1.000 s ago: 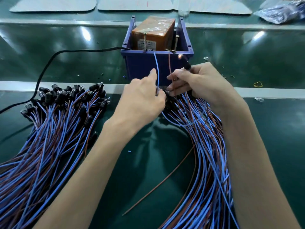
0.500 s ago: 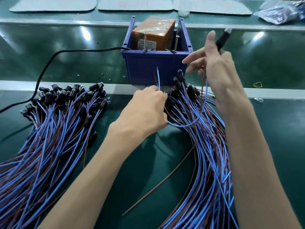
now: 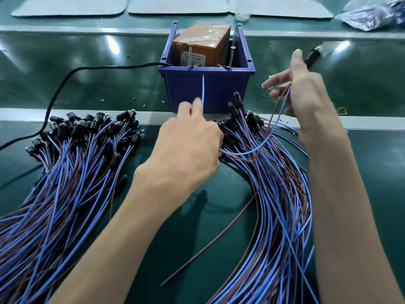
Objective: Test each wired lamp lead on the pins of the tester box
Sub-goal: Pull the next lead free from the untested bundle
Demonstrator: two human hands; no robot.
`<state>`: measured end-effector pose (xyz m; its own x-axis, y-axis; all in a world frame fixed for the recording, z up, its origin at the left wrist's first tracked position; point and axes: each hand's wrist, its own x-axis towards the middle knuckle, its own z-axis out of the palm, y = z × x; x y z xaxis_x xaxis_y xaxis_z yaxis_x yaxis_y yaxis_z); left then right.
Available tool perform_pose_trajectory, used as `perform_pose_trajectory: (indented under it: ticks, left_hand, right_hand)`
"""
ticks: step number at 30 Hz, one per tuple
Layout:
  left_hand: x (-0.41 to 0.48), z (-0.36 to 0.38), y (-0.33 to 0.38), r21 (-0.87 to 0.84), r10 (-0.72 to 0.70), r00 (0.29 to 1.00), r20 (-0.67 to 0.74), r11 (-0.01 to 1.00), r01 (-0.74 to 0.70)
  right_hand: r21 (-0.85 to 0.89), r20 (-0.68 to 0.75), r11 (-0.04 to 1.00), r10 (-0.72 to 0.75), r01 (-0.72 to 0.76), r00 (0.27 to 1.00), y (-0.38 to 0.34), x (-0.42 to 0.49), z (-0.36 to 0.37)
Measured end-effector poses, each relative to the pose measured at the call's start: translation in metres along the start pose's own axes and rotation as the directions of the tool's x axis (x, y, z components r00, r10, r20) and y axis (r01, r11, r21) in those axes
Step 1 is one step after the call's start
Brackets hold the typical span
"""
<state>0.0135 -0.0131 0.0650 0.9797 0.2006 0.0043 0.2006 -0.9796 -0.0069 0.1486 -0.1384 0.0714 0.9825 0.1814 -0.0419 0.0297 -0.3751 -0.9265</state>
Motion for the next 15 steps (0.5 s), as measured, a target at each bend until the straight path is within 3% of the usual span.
perform_pose_trajectory:
  ticks: [5, 10, 15]
  left_hand:
    - [-0.005, -0.013, 0.004, 0.131, 0.069, 0.995, 0.075, 0.988, -0.078]
    - [-0.017, -0.008, 0.016, 0.002, 0.211, 0.895, 0.392, 0.973, -0.231]
    - [-0.026, -0.001, 0.035, -0.165, 0.376, 0.800, 0.468, 0.926, -0.338]
  right_hand:
    - [-0.247, 0.082, 0.969, 0.025, -0.004, 0.996, 0.014, 0.013, 0.002]
    - [-0.248, 0.168, 0.967, -0.011, 0.053, 0.986, 0.021, 0.014, 0.005]
    - [-0.402, 0.398, 0.908, 0.055, 0.120, 0.916, 0.027, 0.010, 0.011]
